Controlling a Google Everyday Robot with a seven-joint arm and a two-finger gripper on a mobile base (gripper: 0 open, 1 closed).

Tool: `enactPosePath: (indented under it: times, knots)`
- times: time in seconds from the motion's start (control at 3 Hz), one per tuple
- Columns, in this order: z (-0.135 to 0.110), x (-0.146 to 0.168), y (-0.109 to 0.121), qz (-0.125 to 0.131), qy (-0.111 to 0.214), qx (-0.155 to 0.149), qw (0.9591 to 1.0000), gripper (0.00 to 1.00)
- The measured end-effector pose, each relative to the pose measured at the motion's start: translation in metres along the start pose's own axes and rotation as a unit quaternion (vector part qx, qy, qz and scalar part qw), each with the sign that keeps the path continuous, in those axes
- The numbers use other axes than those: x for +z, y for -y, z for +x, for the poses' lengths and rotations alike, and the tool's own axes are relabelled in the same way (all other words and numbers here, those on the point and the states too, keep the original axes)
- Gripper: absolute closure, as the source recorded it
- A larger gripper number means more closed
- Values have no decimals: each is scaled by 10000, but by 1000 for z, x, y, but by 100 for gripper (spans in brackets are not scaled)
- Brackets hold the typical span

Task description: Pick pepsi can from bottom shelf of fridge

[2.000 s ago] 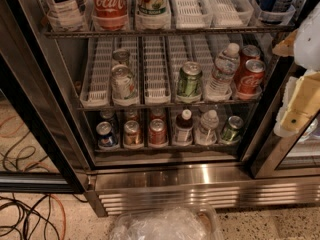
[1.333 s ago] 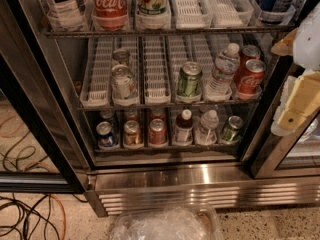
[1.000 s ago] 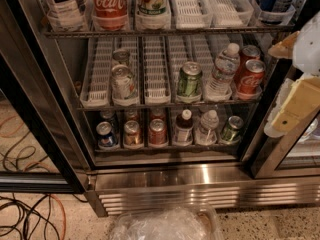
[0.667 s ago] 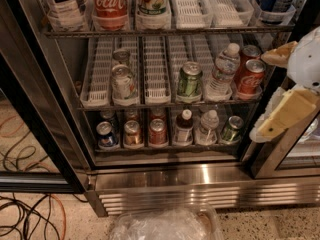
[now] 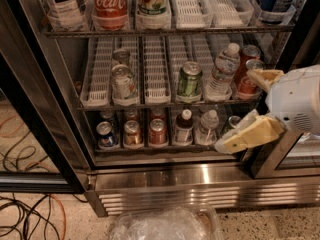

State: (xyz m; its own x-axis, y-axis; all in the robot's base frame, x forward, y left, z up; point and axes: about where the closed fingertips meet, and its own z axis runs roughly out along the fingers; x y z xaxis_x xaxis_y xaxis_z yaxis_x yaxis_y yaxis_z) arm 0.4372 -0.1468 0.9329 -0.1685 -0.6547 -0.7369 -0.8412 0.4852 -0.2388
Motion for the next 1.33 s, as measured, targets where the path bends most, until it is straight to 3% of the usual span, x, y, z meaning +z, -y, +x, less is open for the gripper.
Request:
enactPosePath:
  times: [0.33,0.67,1.0,1.33]
  knots:
    - [-14,0,9,232,341,230,9989,0]
    - [-15,0,9,234,343,228,9989,0]
    - [-14,6,8,329,578,228,9975,0]
    - [-10,20,3,532,961,221,9937,0]
